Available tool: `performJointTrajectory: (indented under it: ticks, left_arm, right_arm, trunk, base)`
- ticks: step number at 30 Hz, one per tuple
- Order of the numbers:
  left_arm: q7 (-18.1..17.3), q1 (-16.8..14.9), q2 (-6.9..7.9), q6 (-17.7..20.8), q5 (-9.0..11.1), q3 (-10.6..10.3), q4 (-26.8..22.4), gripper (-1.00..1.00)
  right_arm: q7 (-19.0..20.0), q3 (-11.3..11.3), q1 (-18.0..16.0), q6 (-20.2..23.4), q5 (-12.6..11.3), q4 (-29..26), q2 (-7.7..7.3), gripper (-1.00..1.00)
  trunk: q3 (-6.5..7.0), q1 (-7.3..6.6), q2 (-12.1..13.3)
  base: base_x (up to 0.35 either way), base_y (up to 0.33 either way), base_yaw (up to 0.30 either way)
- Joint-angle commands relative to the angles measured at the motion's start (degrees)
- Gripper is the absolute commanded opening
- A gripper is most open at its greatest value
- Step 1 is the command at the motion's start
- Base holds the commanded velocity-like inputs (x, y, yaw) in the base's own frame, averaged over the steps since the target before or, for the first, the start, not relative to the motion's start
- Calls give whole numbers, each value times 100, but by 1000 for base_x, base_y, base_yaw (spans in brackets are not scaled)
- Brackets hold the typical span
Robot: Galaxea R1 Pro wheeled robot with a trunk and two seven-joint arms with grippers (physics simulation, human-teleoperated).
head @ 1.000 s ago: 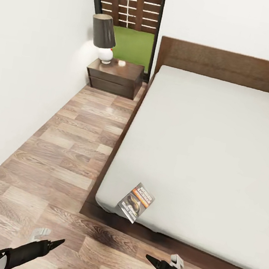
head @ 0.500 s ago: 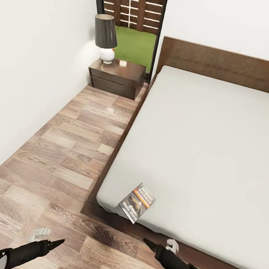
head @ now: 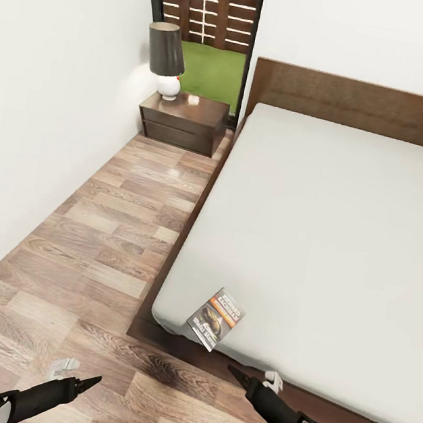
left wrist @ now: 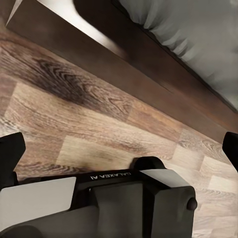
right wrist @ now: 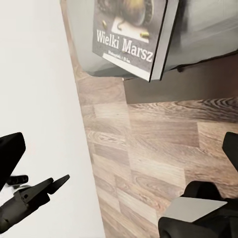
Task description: In the bedroom, move the book from the bed onto either nightstand, and place the two sandals side by side next to the bed.
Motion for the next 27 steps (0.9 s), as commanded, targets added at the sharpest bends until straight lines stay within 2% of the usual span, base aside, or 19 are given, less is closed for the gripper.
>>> performJointTrajectory:
  ticks: [1,6,9,12,14,19,21,22,24,27]
  left_arm:
    - [-27,-1,-2,22,-25,46,3,100]
    - [-29,0,-4,22,-25,46,3,100]
    - [-33,0,-3,22,-25,46,3,100]
    - [-32,0,-6,22,-25,46,3,100]
    - [-30,0,-7,22,-25,46,3,100]
    - [-29,2,-7,22,-25,46,3,100]
    - [-27,1,-7,22,-23,44,3,100]
    - [-30,-2,-7,22,-24,45,3,100]
    - [-32,-2,-7,22,-25,46,3,100]
    - [-33,-2,-7,22,-23,46,3,100]
  right_arm:
    - [17,-25,-3,44,-27,-1,6,100]
    - [2,-10,-4,31,-54,7,7,100]
    - [-7,-6,-4,7,-179,29,19,100]
    - [-11,-5,-4,-5,-648,54,23,100]
    - [-15,-5,-4,-9,-867,59,24,100]
    - [-15,-8,-4,-11,-1094,96,24,100]
    - [-9,-11,-4,-13,-1186,299,29,100]
    - [-4,-9,-4,-18,-1441,605,31,100]
    - [-2,-6,-4,-19,-1748,832,38,100]
    - [0,-5,-4,-20,-1931,1030,76,100]
  trunk:
    - [-4,1,-3]
    - [-4,1,-3]
    - [-4,1,-3]
    - [-4,1,-3]
    - [-4,1,-3]
    - [-4,1,-3]
    - [-4,1,-3]
    - [-4,1,-3]
    - [-4,1,-3]
    - [-4,1,-3]
  base:
    - [0,0,0]
    - [0,0,0]
    - [0,0,0]
    - [0,0,0]
    - [0,0,0]
    - [0,0,0]
    - [0,0,0]
    - [0,0,0]
    - [0,0,0]
    - [0,0,0]
